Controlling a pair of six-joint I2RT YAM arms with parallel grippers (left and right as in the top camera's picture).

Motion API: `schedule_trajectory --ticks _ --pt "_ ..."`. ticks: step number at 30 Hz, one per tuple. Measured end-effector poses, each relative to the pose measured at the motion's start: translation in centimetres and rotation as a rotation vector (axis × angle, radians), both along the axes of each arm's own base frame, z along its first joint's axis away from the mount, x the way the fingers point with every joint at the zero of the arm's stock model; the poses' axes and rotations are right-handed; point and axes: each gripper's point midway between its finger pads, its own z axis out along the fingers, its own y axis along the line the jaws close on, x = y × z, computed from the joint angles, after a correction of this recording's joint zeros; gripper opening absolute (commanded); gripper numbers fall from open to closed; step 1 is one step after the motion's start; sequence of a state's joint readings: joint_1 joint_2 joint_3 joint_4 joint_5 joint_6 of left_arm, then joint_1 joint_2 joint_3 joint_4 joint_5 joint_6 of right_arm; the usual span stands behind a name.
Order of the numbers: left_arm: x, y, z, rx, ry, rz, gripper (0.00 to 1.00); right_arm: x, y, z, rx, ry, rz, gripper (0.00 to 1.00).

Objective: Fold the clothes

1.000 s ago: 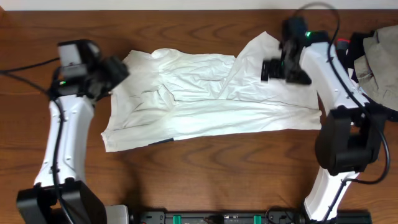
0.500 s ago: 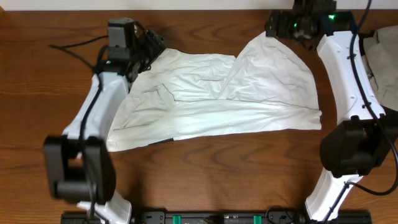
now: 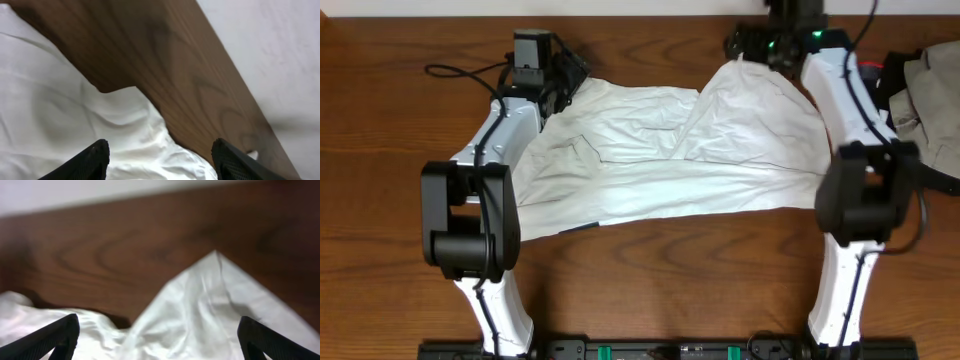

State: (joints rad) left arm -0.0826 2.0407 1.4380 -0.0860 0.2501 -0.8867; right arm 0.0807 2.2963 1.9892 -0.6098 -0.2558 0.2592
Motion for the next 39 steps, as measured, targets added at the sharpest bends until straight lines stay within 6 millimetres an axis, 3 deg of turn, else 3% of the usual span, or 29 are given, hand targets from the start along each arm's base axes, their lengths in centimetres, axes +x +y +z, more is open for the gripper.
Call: schedule_trajectory --ticks 4,6,10,22,28,34,39 --pt "0.1 0.2 -1.1 0.024 0.009 -0.002 0.68 0.4 0.1 -4.2 0.0 0.068 0.005 0.99" --pt "0.3 0.3 -1.5 0.038 0.005 -0.011 0.68 0.7 0.2 -5.1 0.0 0.077 0.005 0.99" --pt "0.5 0.5 -2.4 0.068 0.006 -0.015 0.68 1.1 0.0 -5.3 -0.018 0.063 0.009 0.99" --pt "2.1 0.2 -5.0 0.1 -0.031 -0.016 0.68 4.0 -0.4 -3.4 -0.074 -0.093 0.03 0.99" --pt "2.4 0.3 -5.3 0.104 -0.04 0.008 0.68 4.1 -0.5 -4.6 -0.08 -0.083 0.032 0.99" --pt "1.8 0.6 -6.0 0.109 0.001 0.026 0.68 4.0 -0.5 -7.0 -0.083 -0.049 0.033 0.99" --pt "1.2 0.9 -6.5 0.125 0.039 0.035 0.68 4.1 -0.5 -7.7 -0.085 -0.046 0.031 0.99"
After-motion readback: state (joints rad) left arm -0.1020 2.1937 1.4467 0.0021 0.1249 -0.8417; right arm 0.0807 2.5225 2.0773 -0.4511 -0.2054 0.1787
